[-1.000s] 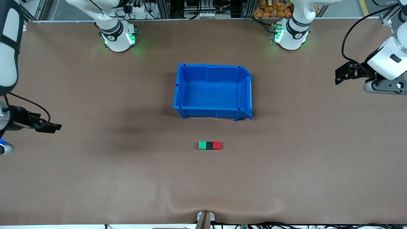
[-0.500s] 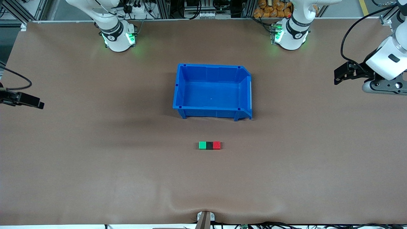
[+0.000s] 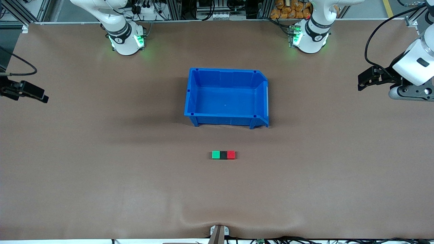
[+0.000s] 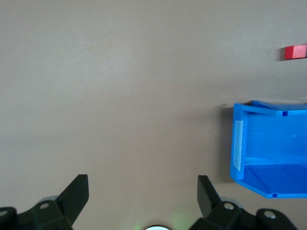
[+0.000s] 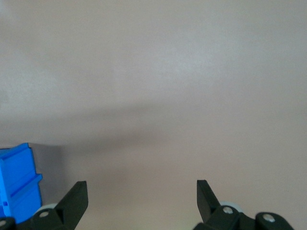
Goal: Attach green and red cubes to black cube
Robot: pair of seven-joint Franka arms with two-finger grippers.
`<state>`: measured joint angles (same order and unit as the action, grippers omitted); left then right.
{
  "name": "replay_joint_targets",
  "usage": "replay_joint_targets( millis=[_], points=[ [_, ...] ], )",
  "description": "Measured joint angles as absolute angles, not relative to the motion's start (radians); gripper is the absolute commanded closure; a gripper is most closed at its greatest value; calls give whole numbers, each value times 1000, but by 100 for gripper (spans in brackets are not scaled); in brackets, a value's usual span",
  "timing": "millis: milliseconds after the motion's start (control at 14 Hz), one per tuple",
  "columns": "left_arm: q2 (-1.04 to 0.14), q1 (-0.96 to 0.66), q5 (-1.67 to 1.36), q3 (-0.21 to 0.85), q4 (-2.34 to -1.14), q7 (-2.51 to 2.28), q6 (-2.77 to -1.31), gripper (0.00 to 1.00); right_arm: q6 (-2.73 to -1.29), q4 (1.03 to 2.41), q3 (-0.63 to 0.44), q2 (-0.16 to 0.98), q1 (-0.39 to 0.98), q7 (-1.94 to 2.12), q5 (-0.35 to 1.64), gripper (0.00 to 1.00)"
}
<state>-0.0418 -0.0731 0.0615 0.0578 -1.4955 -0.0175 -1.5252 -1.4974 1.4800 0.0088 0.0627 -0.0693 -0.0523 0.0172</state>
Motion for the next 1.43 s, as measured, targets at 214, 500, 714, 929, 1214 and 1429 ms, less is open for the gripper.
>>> replay_joint_targets(
  millis=[214, 500, 714, 929, 1214, 1429],
  points=[
    [-42, -73, 61, 58, -1495, -17, -1532, 0, -1523, 1542, 17, 4, -69, -52, 17, 0],
    [-42, -73, 61, 58, -1495, -17, -1532, 0, -1522, 1544, 23, -4, -64, -122, 17, 0],
    [-42, -73, 61, 58, -1495, -17, -1539, 0, -1508, 1519, 23, -4, -61, -132, 17, 0],
    [-42, -73, 61, 58, -1495, -17, -1546, 0, -1478, 1491, 14, -3, -64, -75, 17, 0],
    [-42, -73, 61, 58, -1495, -17, -1546, 0, -1474, 1488, 4, 3, -65, -10, 17, 0],
    [-42, -73, 61, 58, -1495, -17, -1546, 0, -1467, 1487, 4, 4, -65, -6, 17, 0]
  ],
)
